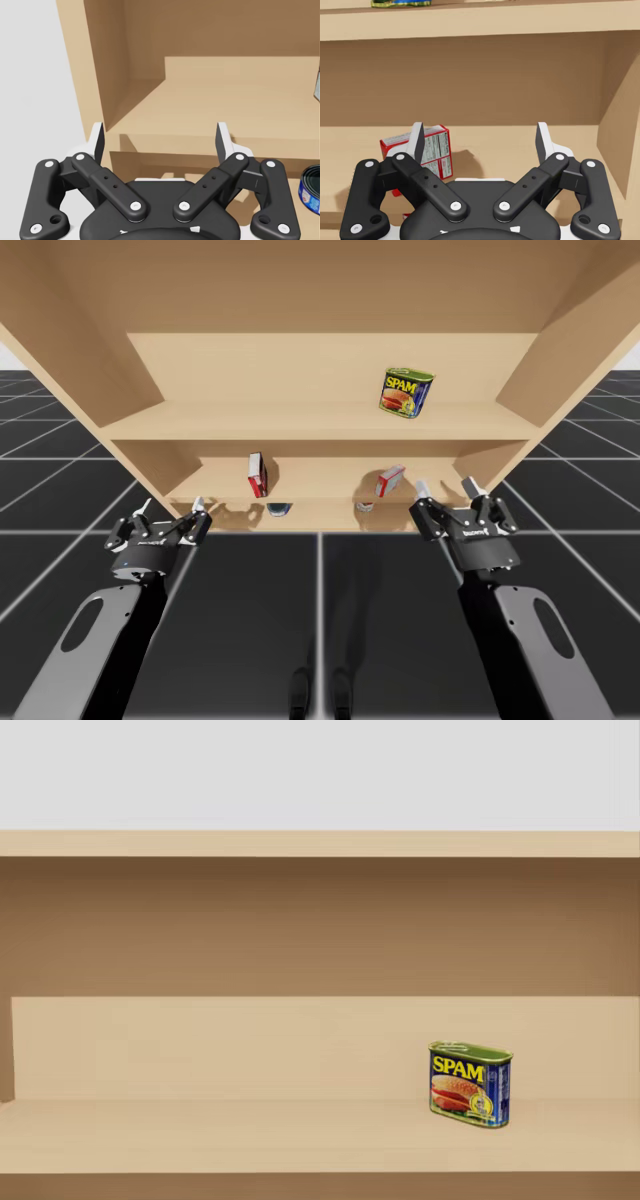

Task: Find the gelatin box on the shelf and bring it to me.

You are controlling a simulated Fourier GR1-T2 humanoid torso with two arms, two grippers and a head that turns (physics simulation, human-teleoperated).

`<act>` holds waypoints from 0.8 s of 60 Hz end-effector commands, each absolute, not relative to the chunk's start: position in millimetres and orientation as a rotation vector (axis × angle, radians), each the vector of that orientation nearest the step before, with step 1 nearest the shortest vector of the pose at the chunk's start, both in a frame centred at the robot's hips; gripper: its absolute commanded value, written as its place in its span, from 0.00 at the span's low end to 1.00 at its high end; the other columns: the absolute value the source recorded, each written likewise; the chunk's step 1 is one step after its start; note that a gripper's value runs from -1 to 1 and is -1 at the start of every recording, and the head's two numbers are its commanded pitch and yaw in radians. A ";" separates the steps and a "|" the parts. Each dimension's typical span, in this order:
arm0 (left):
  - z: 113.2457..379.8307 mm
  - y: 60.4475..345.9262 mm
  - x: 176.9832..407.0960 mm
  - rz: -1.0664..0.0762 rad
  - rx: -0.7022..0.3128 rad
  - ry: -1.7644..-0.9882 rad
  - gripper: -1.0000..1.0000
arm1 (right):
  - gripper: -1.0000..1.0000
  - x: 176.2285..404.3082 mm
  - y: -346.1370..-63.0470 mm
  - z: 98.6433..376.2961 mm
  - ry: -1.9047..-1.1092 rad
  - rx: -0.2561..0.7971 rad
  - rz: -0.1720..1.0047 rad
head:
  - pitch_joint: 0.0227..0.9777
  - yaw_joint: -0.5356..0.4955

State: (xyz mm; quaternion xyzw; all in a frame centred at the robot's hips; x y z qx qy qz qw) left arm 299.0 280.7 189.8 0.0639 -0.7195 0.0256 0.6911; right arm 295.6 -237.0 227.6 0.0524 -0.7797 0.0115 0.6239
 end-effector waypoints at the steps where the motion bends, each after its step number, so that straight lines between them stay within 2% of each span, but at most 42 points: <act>1: 189.3 280.5 299.4 0.054 0.147 -1.608 0.00 | 0.00 295.8 -237.9 226.1 -1.819 0.073 -0.010 | 0.03 0.51; 8: 189.5 281.3 299.2 0.057 0.147 -1.608 0.00 | 0.00 295.9 -238.8 228.0 -1.820 0.059 -0.009 | 0.05 0.51; 10: 189.5 281.6 299.3 0.058 0.148 -1.608 0.00 | 0.00 296.7 -239.4 227.1 -1.804 0.084 -0.002 | 0.07 0.51; 27: 189.7 283.2 299.3 0.057 0.141 -1.603 0.00 | 0.00 301.4 -237.6 220.8 -1.782 0.070 0.020 | 0.29 0.51; 37: 189.2 282.8 299.9 0.047 0.135 -1.597 0.00 | 0.00 302.8 -235.6 218.6 -1.777 0.063 0.025 | 0.45 0.40; 48: 188.6 280.4 300.3 0.035 0.132 -1.596 0.00 | 0.00 303.2 -236.1 218.3 -1.775 0.062 0.025 | 0.57 0.29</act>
